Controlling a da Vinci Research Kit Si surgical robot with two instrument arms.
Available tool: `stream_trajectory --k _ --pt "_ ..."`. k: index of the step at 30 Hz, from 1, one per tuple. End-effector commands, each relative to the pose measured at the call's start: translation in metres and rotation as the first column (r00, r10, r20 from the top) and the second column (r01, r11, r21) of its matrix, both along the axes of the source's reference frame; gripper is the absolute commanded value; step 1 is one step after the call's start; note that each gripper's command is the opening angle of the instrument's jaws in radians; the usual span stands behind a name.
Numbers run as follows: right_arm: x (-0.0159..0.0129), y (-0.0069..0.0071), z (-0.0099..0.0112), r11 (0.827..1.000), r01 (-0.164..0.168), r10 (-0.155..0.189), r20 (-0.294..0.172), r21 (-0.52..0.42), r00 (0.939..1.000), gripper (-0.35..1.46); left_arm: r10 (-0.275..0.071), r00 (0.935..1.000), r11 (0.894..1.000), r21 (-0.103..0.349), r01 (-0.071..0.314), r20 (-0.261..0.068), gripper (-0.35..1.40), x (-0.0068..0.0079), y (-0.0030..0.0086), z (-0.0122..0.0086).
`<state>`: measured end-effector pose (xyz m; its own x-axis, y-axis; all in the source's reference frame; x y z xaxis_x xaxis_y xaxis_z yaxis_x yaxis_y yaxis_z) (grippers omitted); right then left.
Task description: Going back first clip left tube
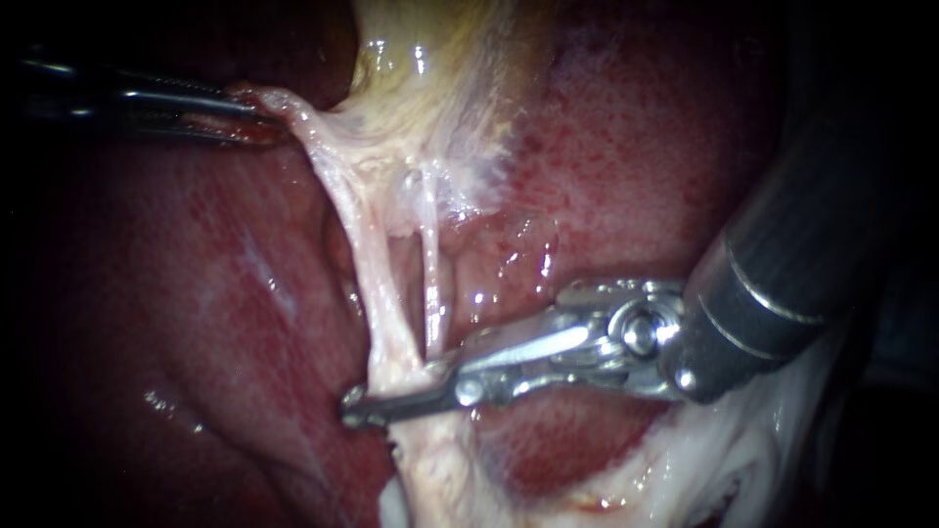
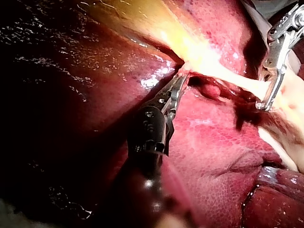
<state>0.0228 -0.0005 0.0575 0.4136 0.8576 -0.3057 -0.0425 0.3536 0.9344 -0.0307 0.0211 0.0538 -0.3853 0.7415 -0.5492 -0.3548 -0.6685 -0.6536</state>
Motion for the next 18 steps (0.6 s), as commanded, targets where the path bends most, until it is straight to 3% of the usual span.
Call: stream_trajectory --k 1,4,7,9,14,18 --pt "0.0003 0.0 0.0002 1.0 0.002 -0.003 -0.014 -0.021 0.9999 0.1 0.0 1.0 1.0 0.0 0.0 0.0 -0.35 0.0 0.0 0.0" --pt "0.001 -0.0001 0.001 0.998 0.007 -0.009 -0.026 -0.063 0.9996 0.36 0.0 1.0 1.0 0.0 0.0 0.0 -0.35 0.0 0.0 -0.0001" --pt "0.0012 -0.0003 0.0022 0.99 0.001 -0.007 -0.04 -0.14 0.9992 0.43 0.0 1.0 1.0 0.0 0.0 0.0 -0.35 0.0 0.0 -0.0001" --pt "0.0011 -0.0003 0.0029 0.981 -0.021 0.014 -0.038 -0.192 0.9992 0.46 0.0 1.0 1.0 0.0 0.0 0.0 -0.35 0.0 0.0 -0.0001" --pt "-0.0001 0.0005 0.0041 0.938 -0.098 0.102 -0.006 -0.333 0.9948 0.49 0.0 1.0 1.0 0.0 0.0 0.0 -0.35 0.0 -0.0001 -0.0001" --pt "-0.002 0.0007 0.0043 0.892 -0.102 0.109 -0.009 -0.44 0.994 0.49 0.0 1.0 1.0 0.0 0.0 0.0 -0.35 0.0001 -0.0001 -0.0001"
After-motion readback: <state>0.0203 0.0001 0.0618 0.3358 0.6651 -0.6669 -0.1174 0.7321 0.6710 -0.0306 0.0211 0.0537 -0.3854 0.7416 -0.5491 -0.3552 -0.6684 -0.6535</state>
